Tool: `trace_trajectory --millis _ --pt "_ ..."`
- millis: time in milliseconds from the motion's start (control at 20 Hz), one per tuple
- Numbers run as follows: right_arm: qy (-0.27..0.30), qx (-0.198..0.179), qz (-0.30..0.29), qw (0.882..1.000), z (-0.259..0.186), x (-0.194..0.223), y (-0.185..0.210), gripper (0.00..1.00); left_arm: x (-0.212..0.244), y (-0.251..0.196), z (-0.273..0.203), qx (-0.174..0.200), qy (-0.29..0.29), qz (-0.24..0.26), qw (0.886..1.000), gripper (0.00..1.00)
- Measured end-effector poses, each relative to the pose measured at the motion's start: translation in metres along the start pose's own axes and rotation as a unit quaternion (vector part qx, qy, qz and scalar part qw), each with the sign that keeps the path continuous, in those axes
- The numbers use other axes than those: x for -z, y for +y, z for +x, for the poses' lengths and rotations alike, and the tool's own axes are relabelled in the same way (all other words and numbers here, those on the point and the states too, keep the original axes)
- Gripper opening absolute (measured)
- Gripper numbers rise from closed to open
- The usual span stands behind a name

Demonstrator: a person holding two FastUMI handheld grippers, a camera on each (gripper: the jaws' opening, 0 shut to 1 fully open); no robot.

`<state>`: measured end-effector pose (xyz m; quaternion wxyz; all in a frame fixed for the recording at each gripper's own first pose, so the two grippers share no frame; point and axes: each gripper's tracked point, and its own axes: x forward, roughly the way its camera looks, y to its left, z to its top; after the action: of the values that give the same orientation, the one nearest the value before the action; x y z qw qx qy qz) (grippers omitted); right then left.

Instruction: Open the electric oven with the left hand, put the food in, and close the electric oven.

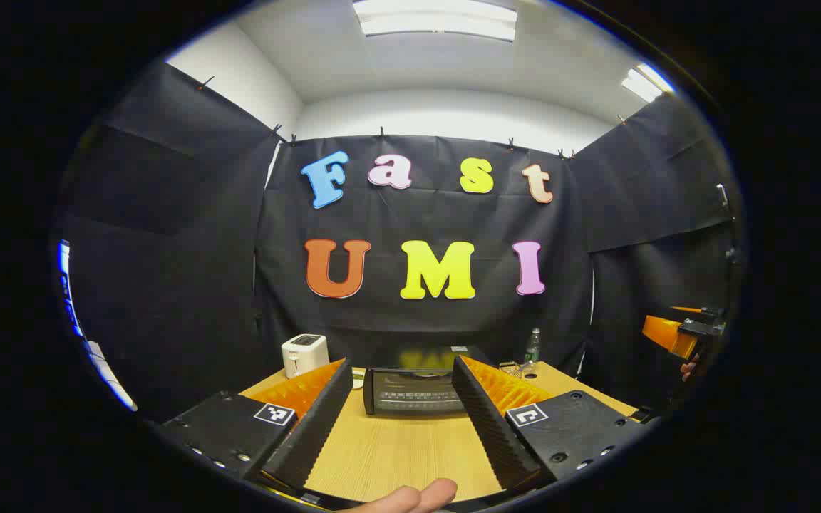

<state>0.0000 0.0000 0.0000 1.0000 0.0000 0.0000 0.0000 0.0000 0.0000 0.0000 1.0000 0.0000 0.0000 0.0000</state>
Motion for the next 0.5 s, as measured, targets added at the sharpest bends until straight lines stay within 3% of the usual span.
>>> trace_trajectory --millis 500 --pt "-0.01 0.013 0.028 0.999 0.001 0.008 -0.018 0.96 0.013 -0.004 0.006 -0.002 0.014 0.008 1.0 0.92"
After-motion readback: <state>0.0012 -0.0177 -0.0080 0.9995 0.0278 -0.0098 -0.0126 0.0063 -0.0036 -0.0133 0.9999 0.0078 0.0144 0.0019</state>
